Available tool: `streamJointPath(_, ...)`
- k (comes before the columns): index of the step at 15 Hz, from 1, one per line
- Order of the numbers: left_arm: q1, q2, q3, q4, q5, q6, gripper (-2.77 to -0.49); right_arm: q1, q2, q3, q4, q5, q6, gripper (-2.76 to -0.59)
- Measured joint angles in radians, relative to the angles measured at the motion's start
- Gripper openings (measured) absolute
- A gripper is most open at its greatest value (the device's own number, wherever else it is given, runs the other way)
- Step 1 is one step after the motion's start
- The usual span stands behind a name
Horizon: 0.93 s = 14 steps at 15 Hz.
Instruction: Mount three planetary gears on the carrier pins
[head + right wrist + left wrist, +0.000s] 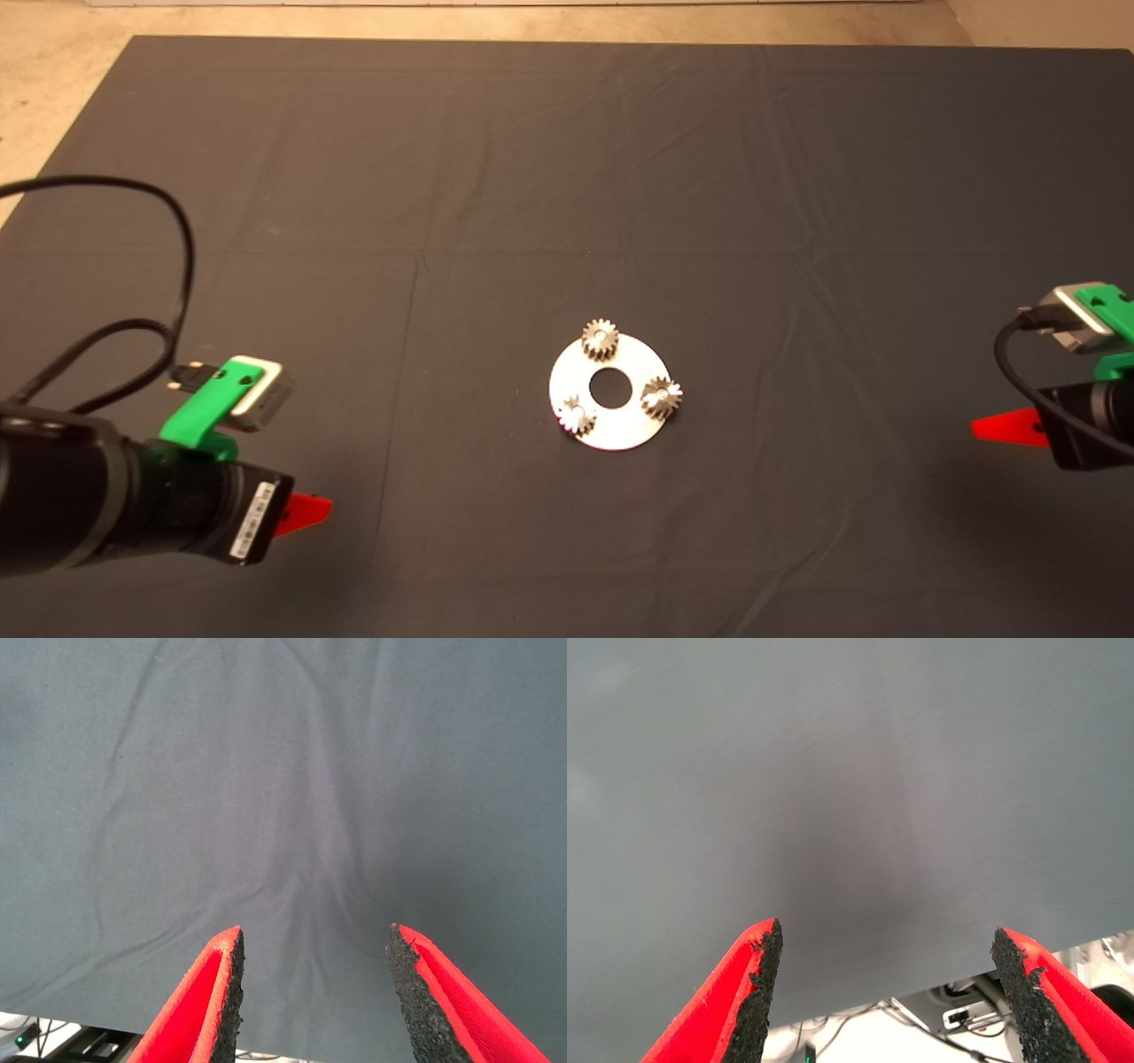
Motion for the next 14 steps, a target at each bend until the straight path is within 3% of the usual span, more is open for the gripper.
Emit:
streamJointPath(1,0.000,0.001,0.001,-0.002,0.000,0.000,-1.62,-0.004,0.002,0.001,0.000,0.014,0.000,-2.20)
streamJointPath(2,0.000,0.007,0.001,-0.002,-0.003,0.001,-1.62,-0.009,0.003,0.003,0.001,0.016,0.000,-2.20)
streamJointPath(5,0.000,0.009,0.001,-0.002,-0.016,0.000,-1.62,-0.017,0.015,0.004,0.001,0.014,0.012,-2.20)
streamJointPath(6,0.000,0.008,0.001,-0.002,-0.018,-0.003,-1.62,-0.037,0.029,0.005,0.002,0.014,0.013,-2.20)
streamJointPath(8,0.000,0.006,0.001,-0.003,-0.019,-0.016,-1.62,-0.038,0.039,0.007,0.003,0.020,0.013,-2.20)
streamJointPath(10,0.000,0.009,0.002,-0.002,-0.042,-0.037,-1.62,-0.038,0.036,0.006,0.003,0.014,0.013,-2.20)
streamJointPath(14,0.000,0.009,0.004,-0.002,-0.045,-0.037,-1.62,-0.040,0.033,0.007,0.004,0.021,0.013,-2.20)
